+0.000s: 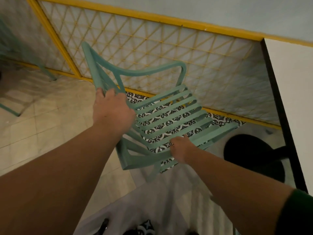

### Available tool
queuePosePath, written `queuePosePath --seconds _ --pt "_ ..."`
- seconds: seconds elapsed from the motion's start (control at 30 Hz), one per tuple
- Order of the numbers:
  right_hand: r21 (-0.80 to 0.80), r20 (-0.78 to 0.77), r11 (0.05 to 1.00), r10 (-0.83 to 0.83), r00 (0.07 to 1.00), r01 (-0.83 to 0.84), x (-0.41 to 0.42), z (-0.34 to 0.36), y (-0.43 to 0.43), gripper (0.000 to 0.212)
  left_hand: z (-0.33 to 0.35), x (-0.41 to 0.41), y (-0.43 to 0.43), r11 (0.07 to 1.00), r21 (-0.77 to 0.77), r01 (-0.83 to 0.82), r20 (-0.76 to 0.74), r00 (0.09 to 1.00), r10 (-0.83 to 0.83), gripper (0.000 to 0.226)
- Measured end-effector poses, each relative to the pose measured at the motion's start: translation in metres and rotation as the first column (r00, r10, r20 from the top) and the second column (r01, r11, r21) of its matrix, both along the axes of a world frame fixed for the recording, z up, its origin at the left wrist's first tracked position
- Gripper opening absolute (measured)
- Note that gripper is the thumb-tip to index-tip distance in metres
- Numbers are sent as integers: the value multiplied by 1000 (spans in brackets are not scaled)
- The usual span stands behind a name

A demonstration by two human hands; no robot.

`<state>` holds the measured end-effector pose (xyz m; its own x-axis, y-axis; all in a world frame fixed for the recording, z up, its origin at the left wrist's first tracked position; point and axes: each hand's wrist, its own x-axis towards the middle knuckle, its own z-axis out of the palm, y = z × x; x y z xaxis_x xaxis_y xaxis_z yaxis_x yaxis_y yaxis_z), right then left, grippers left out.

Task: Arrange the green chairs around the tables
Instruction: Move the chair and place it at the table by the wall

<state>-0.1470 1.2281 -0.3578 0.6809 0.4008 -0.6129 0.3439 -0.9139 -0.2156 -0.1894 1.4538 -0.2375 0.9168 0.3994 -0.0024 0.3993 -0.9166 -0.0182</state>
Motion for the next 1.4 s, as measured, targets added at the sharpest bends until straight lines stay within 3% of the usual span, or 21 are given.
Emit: queuePosePath --seconds 0.1,0.23,0.4,0.53,0.67,0.93,1.4 --pt "-78 32 986 152 988 -149 1 -11 -9 34 -3 2 4 999 -46 16 24 1000 -15 49" --pt "-35 127 986 165 978 -161 -5 -16 -16 40 -3 5 11 995 -93 36 -22 999 -38 56" --pt "-11 119 996 92 989 -92 -11 -10 -15 42 1 3 14 983 -183 22 -32 999 -28 67" --pt "-100 147 976 209 967 -195 -17 -9 -16 51 3 3 9 985 -156 76 15 997 -74 52" --pt "-147 164 964 245 956 -221 -27 -14 -14 35 7 2 4 979 -185 86 68 995 -74 48" --pt "-190 176 945 300 937 -267 -41 -20 -13 33 7 3 7 962 -236 134 66 990 -121 52" --pt "-206 117 969 160 980 -134 -56 -29 1 40 3 42 21 923 -297 245 49 969 -242 51"
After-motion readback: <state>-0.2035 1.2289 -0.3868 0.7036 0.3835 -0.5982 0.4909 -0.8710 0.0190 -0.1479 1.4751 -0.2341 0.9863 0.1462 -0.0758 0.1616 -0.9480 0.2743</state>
